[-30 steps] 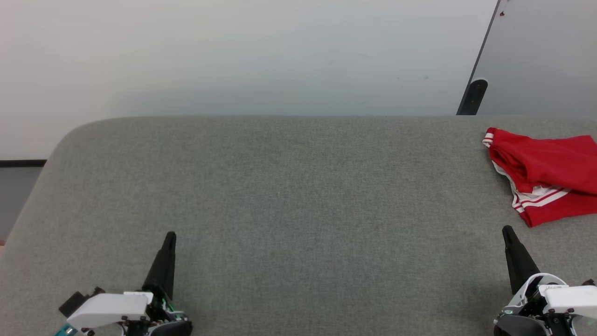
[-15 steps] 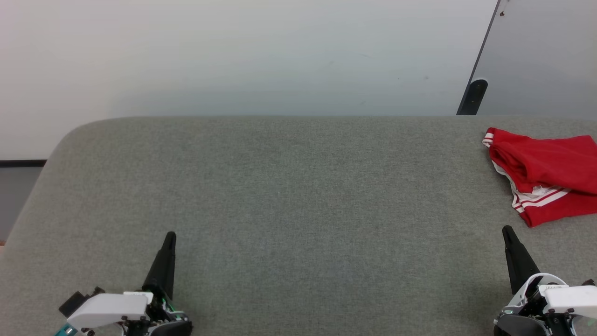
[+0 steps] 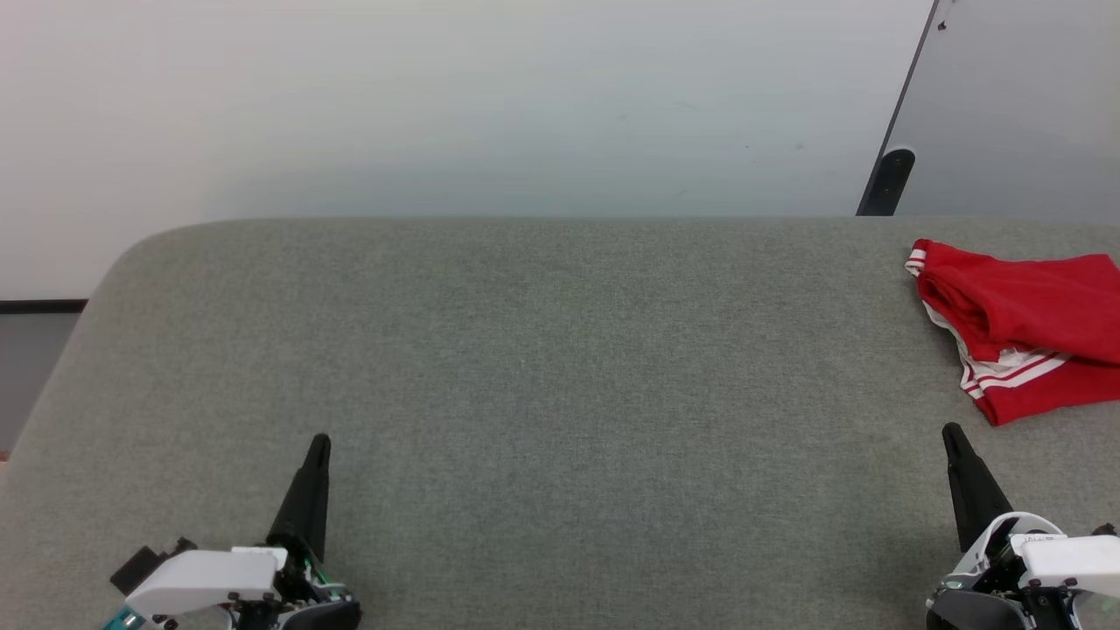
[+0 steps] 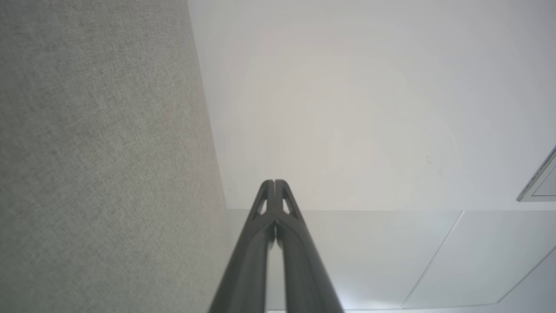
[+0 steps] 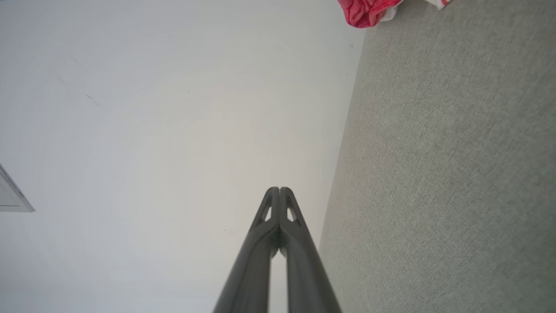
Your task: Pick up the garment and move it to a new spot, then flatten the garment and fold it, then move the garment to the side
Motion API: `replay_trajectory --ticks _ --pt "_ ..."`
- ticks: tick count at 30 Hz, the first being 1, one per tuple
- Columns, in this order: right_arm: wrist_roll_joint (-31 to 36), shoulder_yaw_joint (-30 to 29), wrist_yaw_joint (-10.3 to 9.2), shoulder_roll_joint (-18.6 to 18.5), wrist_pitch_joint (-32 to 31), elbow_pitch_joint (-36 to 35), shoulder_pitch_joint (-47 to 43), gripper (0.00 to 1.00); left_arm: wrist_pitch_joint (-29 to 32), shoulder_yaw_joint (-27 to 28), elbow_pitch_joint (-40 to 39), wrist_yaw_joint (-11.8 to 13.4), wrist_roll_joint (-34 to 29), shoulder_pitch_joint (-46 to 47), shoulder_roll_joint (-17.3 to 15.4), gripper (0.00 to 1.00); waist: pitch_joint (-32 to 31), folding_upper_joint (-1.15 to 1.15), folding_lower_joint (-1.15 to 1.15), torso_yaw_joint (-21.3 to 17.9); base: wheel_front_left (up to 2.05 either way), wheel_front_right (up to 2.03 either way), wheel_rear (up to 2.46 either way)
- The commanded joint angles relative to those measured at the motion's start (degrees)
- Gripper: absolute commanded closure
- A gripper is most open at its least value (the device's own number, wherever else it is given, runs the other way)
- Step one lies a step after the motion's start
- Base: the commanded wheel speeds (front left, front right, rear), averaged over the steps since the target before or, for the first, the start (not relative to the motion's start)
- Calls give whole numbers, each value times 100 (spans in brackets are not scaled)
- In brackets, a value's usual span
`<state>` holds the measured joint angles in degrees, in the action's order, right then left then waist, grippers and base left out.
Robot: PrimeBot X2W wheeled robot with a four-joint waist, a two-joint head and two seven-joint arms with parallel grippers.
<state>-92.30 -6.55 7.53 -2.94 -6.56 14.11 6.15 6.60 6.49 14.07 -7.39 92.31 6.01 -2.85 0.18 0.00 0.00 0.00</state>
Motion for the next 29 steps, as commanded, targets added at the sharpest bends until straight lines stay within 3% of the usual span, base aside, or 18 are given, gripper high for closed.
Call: replay_trajectory --ticks 1,29 --pt "-21 1 -8 19 -4 -15 18 100 10 13 4 -18 18 54 5 100 0 0 0 0 0 0 0" --pt "-21 1 -8 19 -3 -15 18 100 9 12 3 -18 19 54 5 100 0 0 0 0 0 0 0"
